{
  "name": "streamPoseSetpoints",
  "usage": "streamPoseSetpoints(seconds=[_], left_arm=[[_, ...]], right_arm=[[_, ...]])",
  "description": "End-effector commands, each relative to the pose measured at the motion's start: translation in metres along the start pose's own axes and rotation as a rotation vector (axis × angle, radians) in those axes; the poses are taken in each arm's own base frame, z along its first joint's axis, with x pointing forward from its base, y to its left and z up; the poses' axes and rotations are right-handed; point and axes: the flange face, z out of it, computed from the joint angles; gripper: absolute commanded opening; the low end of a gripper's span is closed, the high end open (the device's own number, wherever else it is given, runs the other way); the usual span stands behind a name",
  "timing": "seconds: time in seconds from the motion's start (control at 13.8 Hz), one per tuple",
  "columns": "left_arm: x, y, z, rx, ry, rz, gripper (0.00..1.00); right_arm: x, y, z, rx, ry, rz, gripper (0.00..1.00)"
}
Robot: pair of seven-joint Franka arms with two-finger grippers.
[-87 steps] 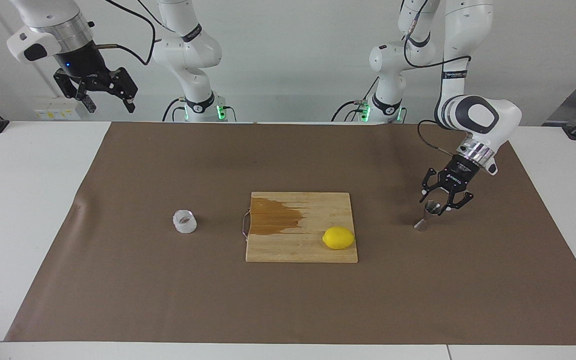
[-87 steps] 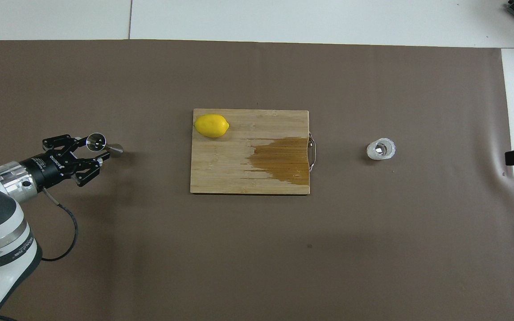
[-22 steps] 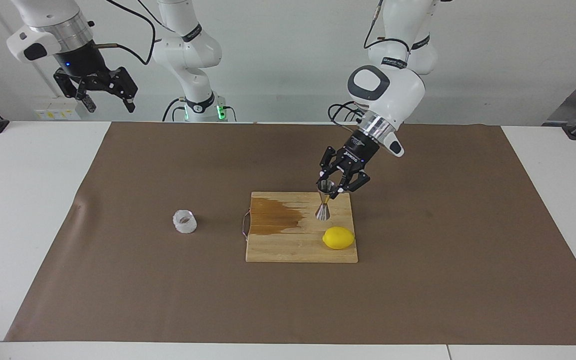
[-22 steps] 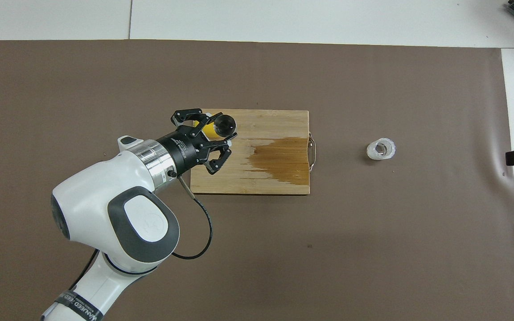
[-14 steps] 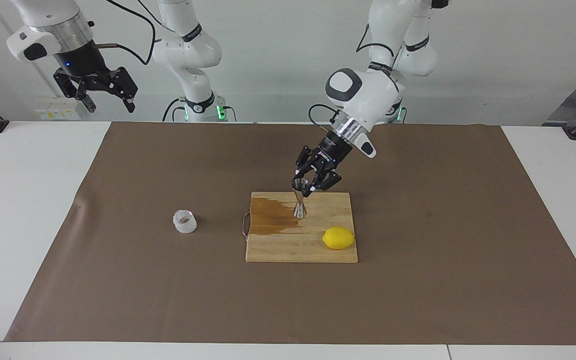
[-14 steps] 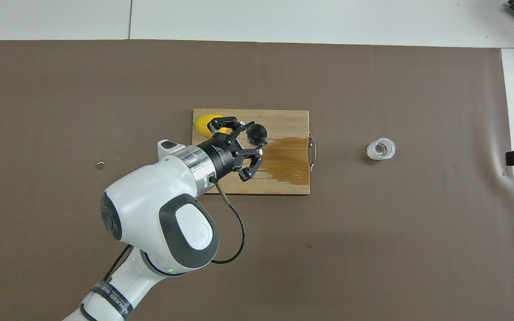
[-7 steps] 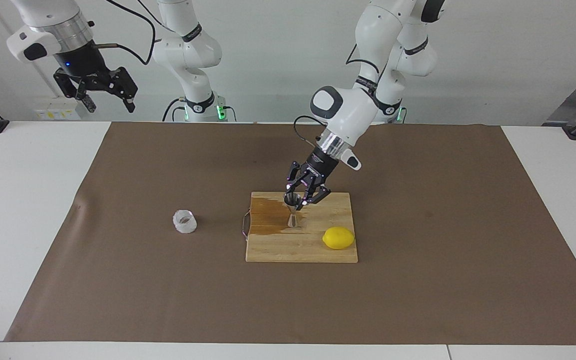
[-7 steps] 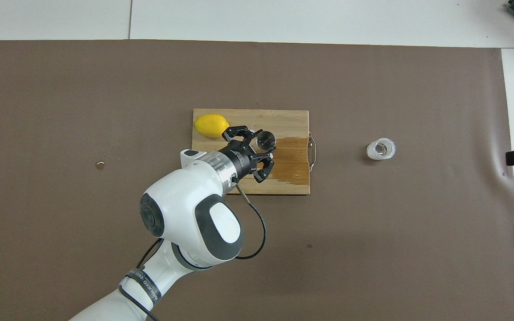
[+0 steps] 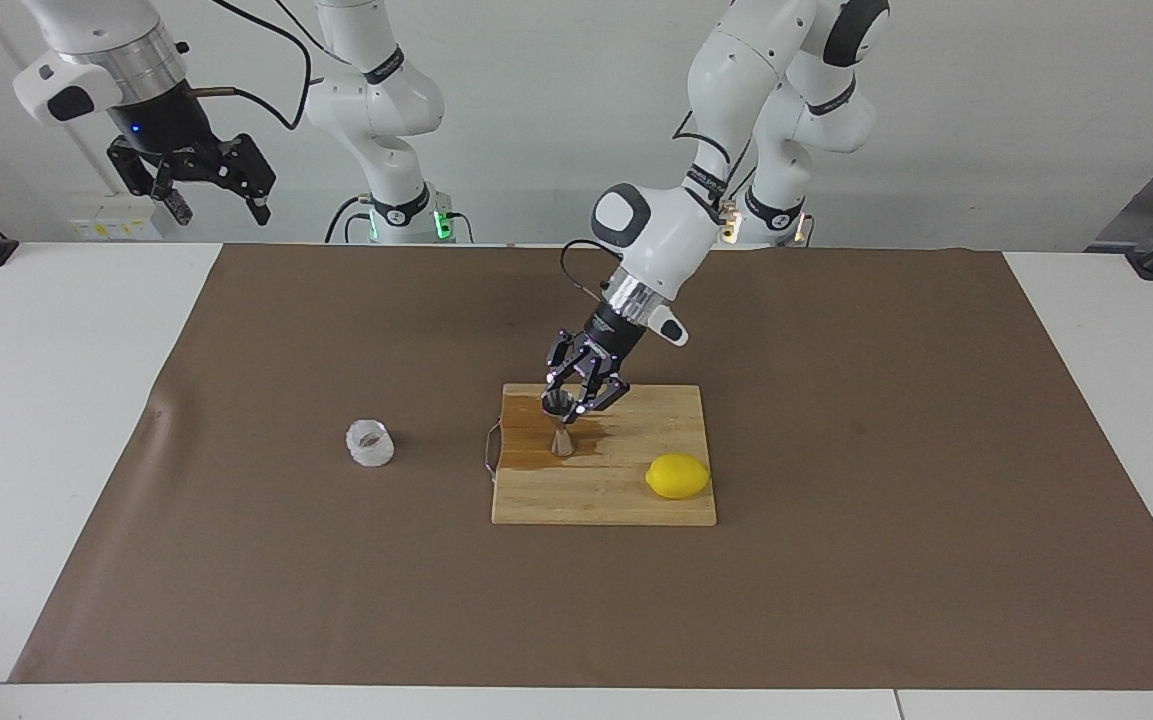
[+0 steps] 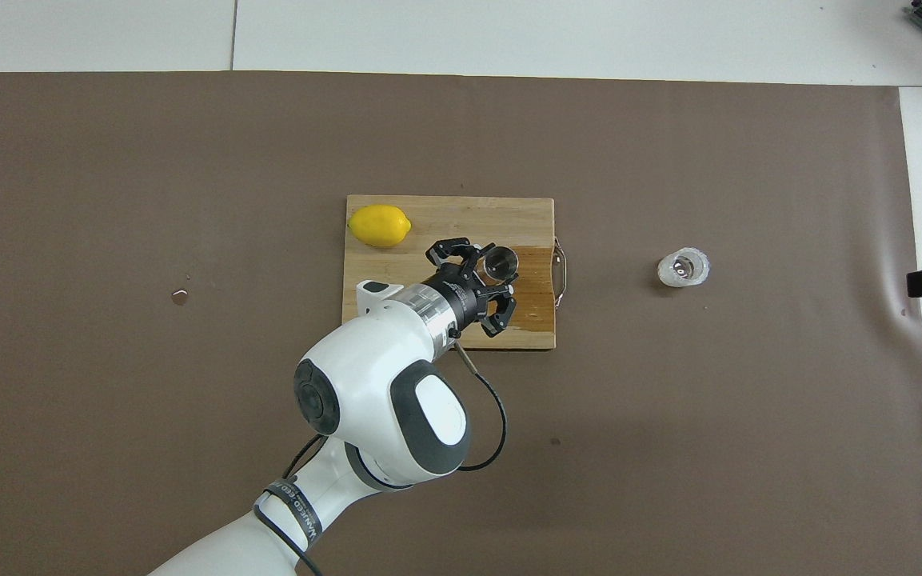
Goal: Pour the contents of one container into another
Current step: 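Lower the metal cup onto the board beside the stain, open the left gripper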
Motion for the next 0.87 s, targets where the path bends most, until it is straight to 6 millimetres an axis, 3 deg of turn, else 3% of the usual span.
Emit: streamPoseSetpoints(seconds=[0.0, 0.15, 0.22, 0.29, 0.36, 0.51, 0.8], left_arm=[[-0.004, 0.001, 0.001, -0.018, -0.012, -0.022, 0.00], [-0.004, 0.002, 0.001, -0.018, -0.011, -0.021, 0.33], [-0.005, 0.002, 0.001, -0.018, -0.013, -0.020, 0.68], [-0.005, 0.004, 0.000, -0.019, -0.014, -0.020, 0.80], [-0.005, 0.007, -0.001, -0.020, -0.013, -0.020, 0.83], [-0.005, 0.011, -0.002, -0.021, -0.014, -0.022, 0.98], [-0.026, 0.013, -0.024, -0.029, -0.056, -0.005, 1.00]], right_arm=[[-0.006, 0.000, 0.000, 0.012, 0.012, 0.011, 1.00], [-0.006, 0.000, 0.000, 0.012, 0.012, 0.011, 1.00], [-0.006, 0.000, 0.000, 0.012, 0.010, 0.011, 1.00], [-0.006, 0.000, 0.000, 0.012, 0.012, 0.011, 1.00], [-0.006, 0.000, 0.000, 0.012, 0.012, 0.011, 1.00], [-0.006, 0.000, 0.000, 0.012, 0.010, 0.011, 1.00], [-0.006, 0.000, 0.000, 0.012, 0.012, 0.011, 1.00]])
